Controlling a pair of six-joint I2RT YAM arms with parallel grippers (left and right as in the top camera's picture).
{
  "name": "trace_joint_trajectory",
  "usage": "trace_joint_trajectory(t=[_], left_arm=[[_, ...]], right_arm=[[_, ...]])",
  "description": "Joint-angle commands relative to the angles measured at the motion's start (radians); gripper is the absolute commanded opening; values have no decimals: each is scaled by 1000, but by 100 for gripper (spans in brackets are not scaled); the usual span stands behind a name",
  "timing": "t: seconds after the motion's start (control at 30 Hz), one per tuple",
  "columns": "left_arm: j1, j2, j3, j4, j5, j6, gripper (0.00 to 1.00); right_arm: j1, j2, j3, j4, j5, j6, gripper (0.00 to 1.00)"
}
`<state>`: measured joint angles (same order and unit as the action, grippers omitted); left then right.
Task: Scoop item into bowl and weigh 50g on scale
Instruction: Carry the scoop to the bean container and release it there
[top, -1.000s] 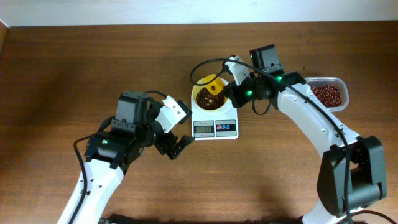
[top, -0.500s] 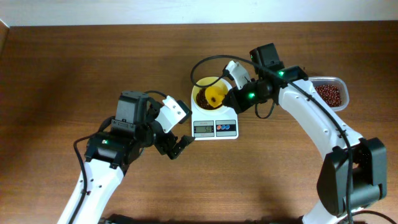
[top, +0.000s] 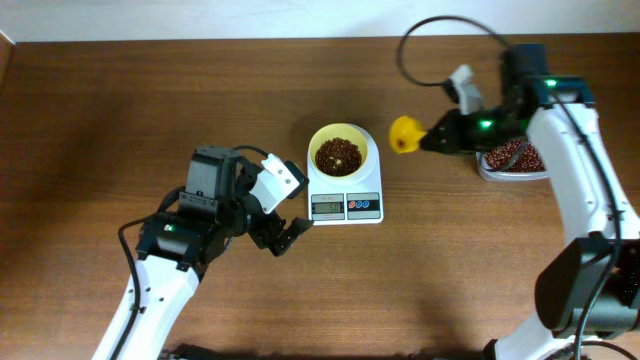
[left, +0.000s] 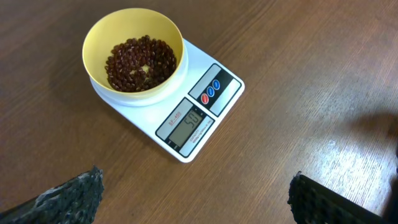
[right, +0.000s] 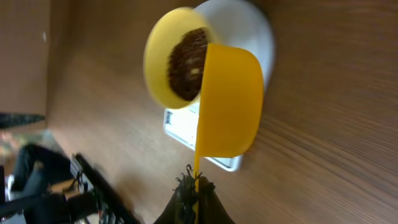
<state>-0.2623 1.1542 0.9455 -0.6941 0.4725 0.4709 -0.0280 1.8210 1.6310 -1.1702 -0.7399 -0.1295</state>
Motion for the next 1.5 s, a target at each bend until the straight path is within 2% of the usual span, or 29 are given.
trace_joint_trajectory(t=[0.0,0.13,0.2,0.33,0.47,0.77,1.07,1.1,1.17,1.23,1.37,1.47], left_arm=[[2,2,-6,1,18,-10,99],[2,2,-6,2,18,-10,99],[2,2,-6,1,18,-10,99],[2,2,-6,1,18,-10,99],[2,2,-6,1,18,-10,99],[2,2,-6,1,18,-10,99],[2,2,-6,1,18,-9,99],[2,2,-6,2,18,-9,99],[2,2,-6,1,18,-9,99],[2,2,-6,2,18,-9,99],[2,2,-6,2,18,-9,99],[2,2,-6,1,18,-9,99]], right_arm=[[-103,1,19,-28,-19,6,4],[-226,1,19,-35,51,3,4],[-270,1,20,-38,176,3,4],[-303,-2,34,-38,343,-50,4],[-327,-3,42,-38,423,-81,4],[-268,-8,47,26,836,-208,4],[-121,-9,47,23,1064,-202,4],[-117,-9,47,23,1066,-178,4],[-117,-9,47,18,1041,-26,4],[-119,-8,47,14,913,115,4],[-124,-8,45,23,739,305,4],[-124,-6,44,30,717,485,4]])
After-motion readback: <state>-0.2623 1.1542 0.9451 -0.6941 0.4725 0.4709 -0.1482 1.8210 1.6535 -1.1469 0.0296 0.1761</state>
